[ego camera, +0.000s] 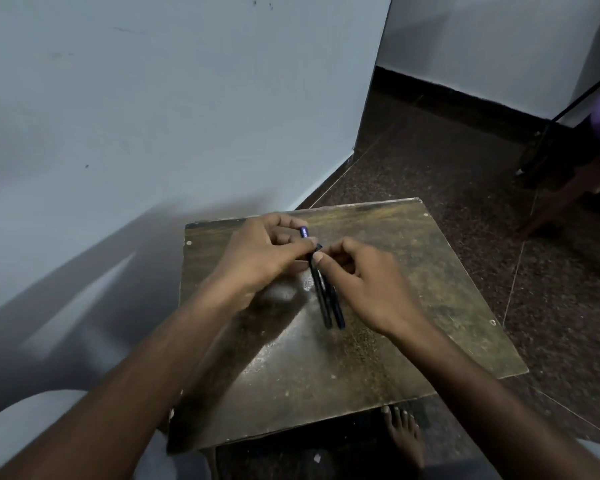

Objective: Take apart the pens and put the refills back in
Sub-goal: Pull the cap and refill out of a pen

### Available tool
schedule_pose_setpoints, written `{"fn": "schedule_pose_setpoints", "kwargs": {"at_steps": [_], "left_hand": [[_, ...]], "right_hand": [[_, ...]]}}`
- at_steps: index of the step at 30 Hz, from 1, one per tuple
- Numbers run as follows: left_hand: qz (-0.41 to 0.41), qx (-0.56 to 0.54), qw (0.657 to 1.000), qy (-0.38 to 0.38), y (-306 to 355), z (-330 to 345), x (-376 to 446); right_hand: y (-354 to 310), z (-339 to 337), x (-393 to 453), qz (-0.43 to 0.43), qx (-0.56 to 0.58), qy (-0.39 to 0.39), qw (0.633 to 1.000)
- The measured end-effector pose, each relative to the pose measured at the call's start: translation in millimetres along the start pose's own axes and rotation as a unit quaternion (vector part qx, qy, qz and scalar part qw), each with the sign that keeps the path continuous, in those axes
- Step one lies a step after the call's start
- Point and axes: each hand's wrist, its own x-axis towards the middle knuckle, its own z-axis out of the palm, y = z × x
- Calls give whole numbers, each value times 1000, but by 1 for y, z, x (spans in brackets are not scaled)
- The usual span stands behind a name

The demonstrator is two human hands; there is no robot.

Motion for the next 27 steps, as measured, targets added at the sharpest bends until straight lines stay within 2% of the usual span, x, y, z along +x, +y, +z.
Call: {"fn": "schedule_pose_setpoints", "kwargs": {"at_steps": [2, 5, 9, 15, 20, 22, 25, 27], "left_hand": [[25, -28, 999, -1, -1, 7, -4], [53, 1, 998, 22, -3, 11, -5], [45, -27, 999, 7, -2, 9, -5], [1, -86, 996, -10, -12, 19, -7], [6, -118, 993, -2, -14, 15, -2], [11, -102, 995, -2, -13, 13, 0], [22, -78, 996, 46, -10, 5, 6], [38, 30, 996, 77, -7, -5, 12]], "right_hand": [[3, 4, 1, 10, 72, -39, 997], [6, 14, 2, 86, 227, -87, 966], [9, 23, 3, 135, 291, -88, 943], [3, 27, 2, 104, 220, -12, 970], [2, 23, 1, 70, 170, -7, 983], [4, 18, -2, 83, 171, -30, 981], [9, 5, -6, 114, 124, -68, 983], [12, -3, -7, 127, 125, -68, 982]]}}
